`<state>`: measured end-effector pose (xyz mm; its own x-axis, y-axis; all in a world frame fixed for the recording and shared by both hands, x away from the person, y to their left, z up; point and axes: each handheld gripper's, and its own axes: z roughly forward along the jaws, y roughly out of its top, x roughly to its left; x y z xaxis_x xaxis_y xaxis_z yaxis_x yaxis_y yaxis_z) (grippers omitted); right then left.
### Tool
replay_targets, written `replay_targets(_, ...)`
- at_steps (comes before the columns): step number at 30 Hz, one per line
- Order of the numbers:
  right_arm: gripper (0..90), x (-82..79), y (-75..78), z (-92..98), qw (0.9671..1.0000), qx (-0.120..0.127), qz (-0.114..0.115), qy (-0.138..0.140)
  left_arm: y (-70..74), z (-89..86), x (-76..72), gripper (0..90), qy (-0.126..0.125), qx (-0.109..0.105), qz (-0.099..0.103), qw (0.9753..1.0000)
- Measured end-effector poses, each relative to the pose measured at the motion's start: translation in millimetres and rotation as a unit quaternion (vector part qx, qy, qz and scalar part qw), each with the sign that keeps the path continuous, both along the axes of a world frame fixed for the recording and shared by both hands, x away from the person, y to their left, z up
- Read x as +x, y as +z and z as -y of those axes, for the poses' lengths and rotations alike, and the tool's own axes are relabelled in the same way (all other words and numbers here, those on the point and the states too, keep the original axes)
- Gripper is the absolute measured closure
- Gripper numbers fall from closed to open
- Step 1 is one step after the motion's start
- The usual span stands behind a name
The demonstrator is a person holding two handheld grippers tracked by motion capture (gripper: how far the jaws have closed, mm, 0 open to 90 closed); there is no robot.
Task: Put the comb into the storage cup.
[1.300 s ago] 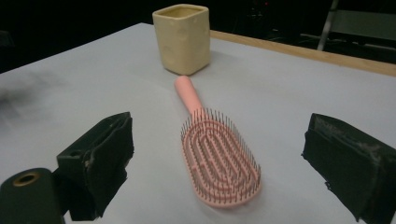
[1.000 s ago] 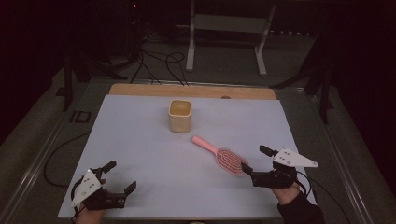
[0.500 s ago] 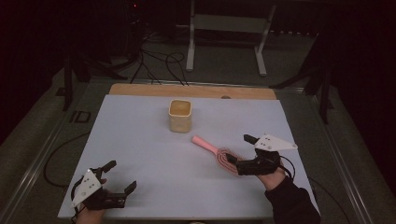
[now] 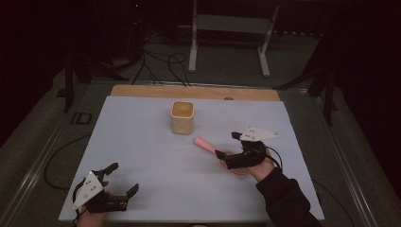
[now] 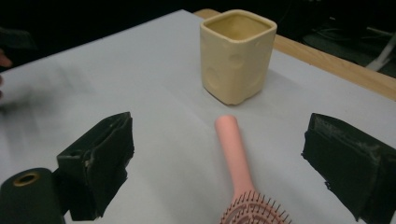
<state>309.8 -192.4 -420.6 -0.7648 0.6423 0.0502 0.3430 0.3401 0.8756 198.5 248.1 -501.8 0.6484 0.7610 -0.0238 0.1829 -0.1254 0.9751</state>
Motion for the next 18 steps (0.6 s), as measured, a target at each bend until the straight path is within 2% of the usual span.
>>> replay_targets(5,8.9,11.7,-4.5,-9.3,0.9999,0.000,-0.016,-0.003,0.1,-0.2,0.3,0.2,0.000,-0.003,0.000,1.0000)
replay_targets(8,12.0,15.2,-5.6,-12.2,0.9998,-0.009,-0.014,-0.004,0.0,-0.7,0.6,0.2,-0.002,-0.004,-0.005,1.0000)
replay_targets(11,17.5,23.2,-8.8,-18.8,0.9995,-0.025,-0.019,0.000,0.0,-0.3,0.7,0.2,-0.003,-0.002,-0.006,1.0000)
replay_targets(16,22.2,31.1,-12.3,-24.9,0.9991,-0.034,-0.026,-0.005,0.0,-0.3,0.7,0.2,-0.001,-0.004,-0.003,1.0000)
replay_targets(18,30.0,37.7,-15.6,-29.5,0.9987,-0.044,-0.026,-0.008,-0.2,-0.7,0.8,0.2,-0.001,-0.004,-0.004,1.0000)
